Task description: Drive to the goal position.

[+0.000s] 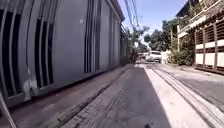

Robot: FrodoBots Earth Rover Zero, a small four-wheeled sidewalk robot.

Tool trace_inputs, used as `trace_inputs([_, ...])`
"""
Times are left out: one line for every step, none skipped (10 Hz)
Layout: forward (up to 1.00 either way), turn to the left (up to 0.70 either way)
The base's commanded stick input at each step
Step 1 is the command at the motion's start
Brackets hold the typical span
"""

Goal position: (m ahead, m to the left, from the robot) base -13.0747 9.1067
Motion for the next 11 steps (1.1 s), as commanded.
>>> trace_inputs([0.0,-0.85])
trace_inputs([0.0,-0.84])
trace_inputs([0.0,-0.85])
trace_inputs([0.0,-0.85])
trace_inputs([0.0,-0.85])
trace_inputs([0.0,-0.85])
trace_inputs([0.0,-0.85])
trace_inputs([0.0,-0.85])
trace_inputs([0.0,-0.85])
trace_inputs([0.0,-0.85])
trace_inputs([0.0,-0.85])
